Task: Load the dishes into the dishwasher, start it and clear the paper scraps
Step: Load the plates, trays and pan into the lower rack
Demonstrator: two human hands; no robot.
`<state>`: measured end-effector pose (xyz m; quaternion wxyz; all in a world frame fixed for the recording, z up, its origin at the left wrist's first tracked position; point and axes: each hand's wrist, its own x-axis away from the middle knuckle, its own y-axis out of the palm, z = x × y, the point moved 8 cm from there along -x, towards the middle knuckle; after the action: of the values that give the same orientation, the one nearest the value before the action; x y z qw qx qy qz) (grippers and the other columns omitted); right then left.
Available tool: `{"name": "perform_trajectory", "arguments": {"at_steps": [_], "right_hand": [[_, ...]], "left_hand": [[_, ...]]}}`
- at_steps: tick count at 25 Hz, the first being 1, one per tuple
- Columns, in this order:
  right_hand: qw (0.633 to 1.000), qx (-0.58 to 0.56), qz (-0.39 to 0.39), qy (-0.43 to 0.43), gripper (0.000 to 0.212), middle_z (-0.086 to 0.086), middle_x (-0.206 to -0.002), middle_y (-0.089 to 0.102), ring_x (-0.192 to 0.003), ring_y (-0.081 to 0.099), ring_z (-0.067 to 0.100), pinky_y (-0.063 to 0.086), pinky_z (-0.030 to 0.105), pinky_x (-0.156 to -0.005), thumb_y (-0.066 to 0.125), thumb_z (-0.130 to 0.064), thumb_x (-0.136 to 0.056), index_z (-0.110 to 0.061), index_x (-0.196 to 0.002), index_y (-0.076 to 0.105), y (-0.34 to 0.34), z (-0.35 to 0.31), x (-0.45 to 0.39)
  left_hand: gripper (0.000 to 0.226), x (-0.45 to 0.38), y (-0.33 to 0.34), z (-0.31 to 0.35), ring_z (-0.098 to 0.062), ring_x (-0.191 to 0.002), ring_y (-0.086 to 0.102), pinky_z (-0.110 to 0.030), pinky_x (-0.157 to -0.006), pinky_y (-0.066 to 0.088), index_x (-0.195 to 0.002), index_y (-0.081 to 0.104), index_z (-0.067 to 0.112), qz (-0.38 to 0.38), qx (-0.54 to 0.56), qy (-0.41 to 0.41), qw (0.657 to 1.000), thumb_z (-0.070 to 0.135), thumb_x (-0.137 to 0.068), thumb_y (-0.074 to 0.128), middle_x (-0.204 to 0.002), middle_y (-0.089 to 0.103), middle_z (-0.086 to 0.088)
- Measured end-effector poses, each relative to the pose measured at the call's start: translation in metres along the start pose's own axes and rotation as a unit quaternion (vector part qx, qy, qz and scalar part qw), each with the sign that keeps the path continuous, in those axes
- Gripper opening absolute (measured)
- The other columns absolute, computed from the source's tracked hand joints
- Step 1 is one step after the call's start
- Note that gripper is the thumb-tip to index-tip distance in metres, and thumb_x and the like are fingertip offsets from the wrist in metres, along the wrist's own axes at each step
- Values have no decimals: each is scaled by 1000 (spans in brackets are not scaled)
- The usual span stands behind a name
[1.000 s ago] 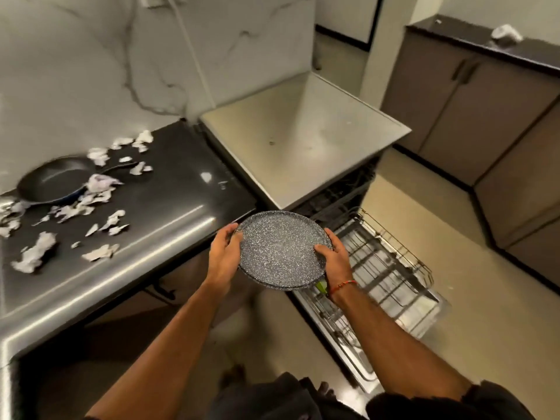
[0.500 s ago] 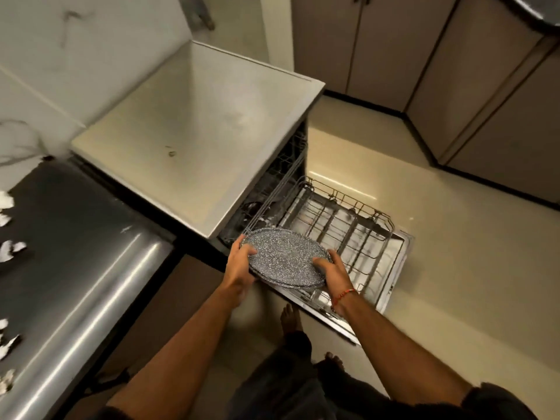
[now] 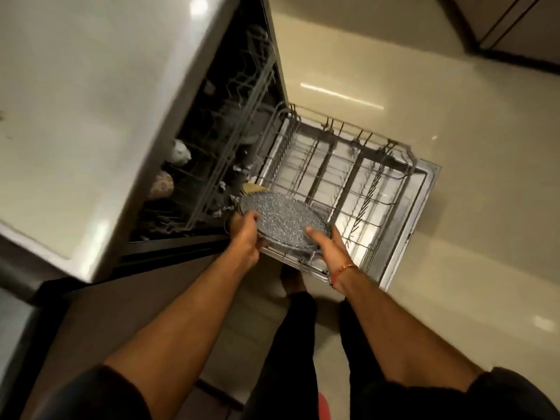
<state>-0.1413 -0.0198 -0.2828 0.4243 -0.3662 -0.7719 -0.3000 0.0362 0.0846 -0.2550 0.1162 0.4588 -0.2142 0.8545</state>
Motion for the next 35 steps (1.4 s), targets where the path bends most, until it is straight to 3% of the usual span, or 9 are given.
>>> {"name": "perform_trajectory", "arguments": {"at_steps": [3, 7, 10, 14, 19, 22, 24, 28, 35], "right_hand": [[997, 48, -57, 10, 119, -15, -145, 38, -129, 49, 17, 36, 48, -110, 77, -68, -65, -36, -156, 8, 10, 9, -56], [994, 61, -85, 23, 114, 7, -163, 17, -145, 31, 29, 30, 51, -114, 74, -57, -76, -29, -158, -2, 12, 20, -119], [992, 77, -98, 27, 115, 14, -162, 20, -145, 30, 32, 30, 50, -114, 73, -57, -77, -28, -157, -3, 17, 31, -154], [993, 96, -74, 11, 116, 13, -160, 26, -143, 35, 32, 32, 47, -113, 74, -58, -75, -26, -158, 1, 20, 35, -184], [995, 90, -27, -16, 108, 9, -159, 31, -143, 34, 27, 34, 37, -111, 75, -56, -77, -17, -157, 14, 22, 24, -209], [996, 87, 3, -34, 92, 6, -152, 43, -139, 40, 24, 36, 30, -103, 74, -51, -80, -17, -152, 29, 20, 22, -217], [996, 80, 13, -45, 83, 4, -148, 47, -134, 42, 18, 34, 27, -98, 73, -49, -82, -18, -149, 35, 19, 22, -217], [994, 84, 36, -57, 83, 3, -148, 47, -134, 44, 18, 37, 31, -104, 70, -53, -83, -19, -150, 34, 19, 21, -206], [987, 119, 49, -92, 69, 2, -146, 49, -113, 42, 5, 37, 22, -93, 67, -38, -91, -22, -150, 34, 6, 3, -148]], "left_hand": [[50, -59, 12, 13, -30, -115, 61, -46, -102, 51, -142, 47, 16, 80, -55, 84, 992, 9, -93, 52, -132, 61, -12], [50, -115, 31, 17, -17, -101, 60, -33, -90, 50, -142, 47, 17, 131, -84, 117, 981, 2, -95, 48, -122, 60, 0], [52, -155, 39, 23, -25, -113, 63, -38, -101, 52, -138, 55, 16, 178, -99, 141, 969, -1, -90, 45, -129, 65, -6], [53, -181, 52, 32, -25, -123, 59, -30, -101, 47, -144, 50, 16, 213, -177, 145, 950, -1, -95, 40, -137, 61, -7], [44, -207, 65, 43, -27, -131, 51, -28, -102, 40, -146, 43, 9, 226, -239, 136, 935, 12, -102, 40, -145, 53, -9], [44, -222, 80, 37, -28, -135, 48, -30, -92, 42, -148, 37, 6, 162, -278, 89, 943, 16, -106, 37, -149, 47, -12], [44, -224, 82, 37, -25, -138, 44, -28, -100, 38, -150, 33, 7, 175, -286, 87, 938, 16, -107, 34, -152, 43, -11], [50, -212, 79, 36, -26, -133, 49, -23, -90, 36, -150, 32, 8, 172, -270, 117, 940, 14, -103, 45, -147, 48, -11], [69, -150, 60, 34, -27, -144, 39, -37, -117, 33, -161, 13, 16, 137, -264, 201, 933, 23, -104, 52, -160, 35, -9]]}}
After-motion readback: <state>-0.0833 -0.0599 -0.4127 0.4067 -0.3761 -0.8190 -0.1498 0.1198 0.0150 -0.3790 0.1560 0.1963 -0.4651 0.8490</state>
